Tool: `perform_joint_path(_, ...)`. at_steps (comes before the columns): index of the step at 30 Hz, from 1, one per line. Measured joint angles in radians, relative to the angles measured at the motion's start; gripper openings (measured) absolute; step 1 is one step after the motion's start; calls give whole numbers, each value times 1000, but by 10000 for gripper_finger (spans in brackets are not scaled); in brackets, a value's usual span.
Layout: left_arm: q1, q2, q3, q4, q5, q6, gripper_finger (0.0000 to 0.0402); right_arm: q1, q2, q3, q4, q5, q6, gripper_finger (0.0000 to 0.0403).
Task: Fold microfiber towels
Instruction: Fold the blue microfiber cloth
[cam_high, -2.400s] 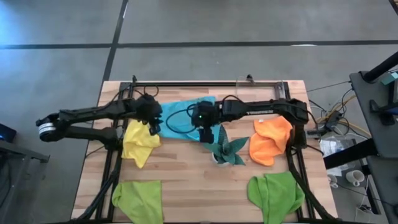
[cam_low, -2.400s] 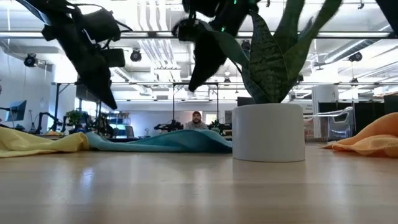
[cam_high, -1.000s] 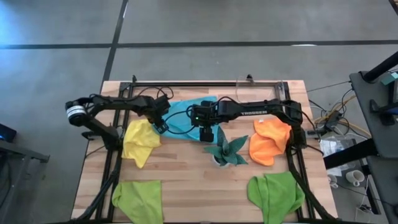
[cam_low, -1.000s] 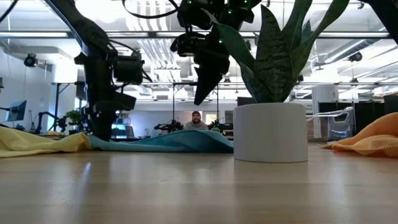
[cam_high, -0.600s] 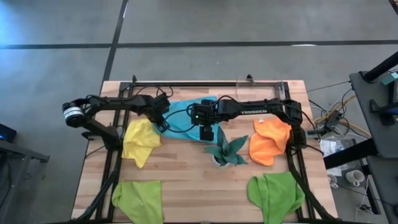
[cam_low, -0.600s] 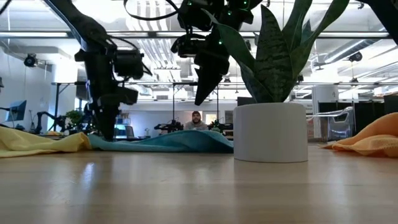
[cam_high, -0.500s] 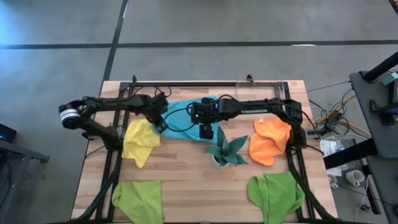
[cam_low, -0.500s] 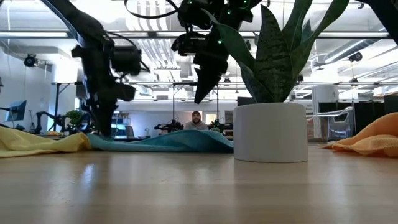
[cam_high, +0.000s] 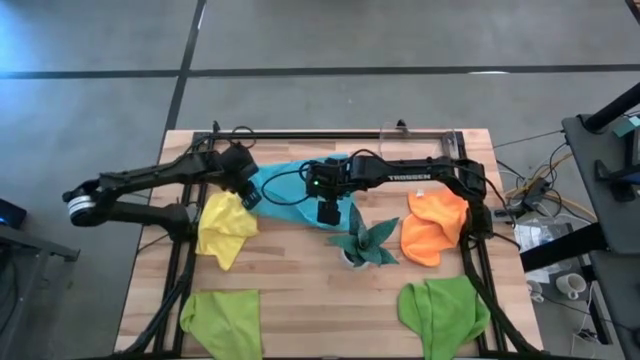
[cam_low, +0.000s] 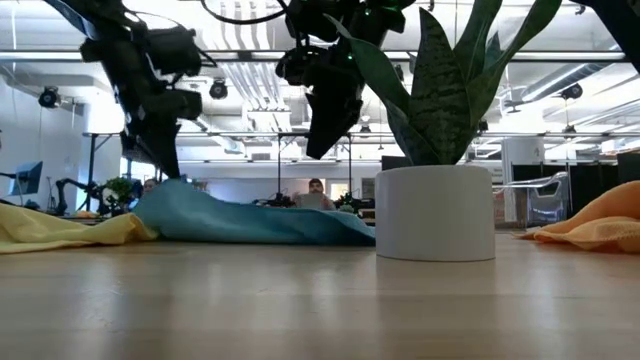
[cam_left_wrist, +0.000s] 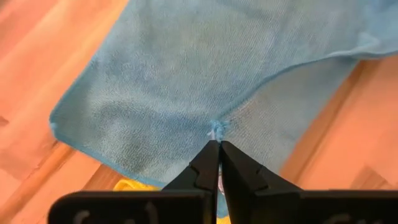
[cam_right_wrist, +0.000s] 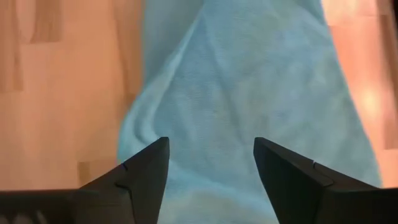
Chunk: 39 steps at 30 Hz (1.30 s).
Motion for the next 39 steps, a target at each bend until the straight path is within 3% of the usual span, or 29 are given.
perform_joint_path(6,3,-67,4,-39,-97,-1,0,14,1,3,-6,-12,34,274)
perform_joint_path(11,19,-89,29,-30,-178,-24,0,11,25,61,-25,-9,61,283)
perform_joint_path(18,60,-20,24,84,-262,-49,0,11,242,250,-132,-12,30,284)
perform_joint_path(23,113,33,27,98,-367,-25,0,59,301,348,-164,-3,-1,283)
perform_joint_path(30,209,41,17,130,-389,28,0,77,322,328,-174,36,45,283)
perform_joint_path(39,217,38,-22,135,-362,53,0,124,334,263,-37,13,-71,271)
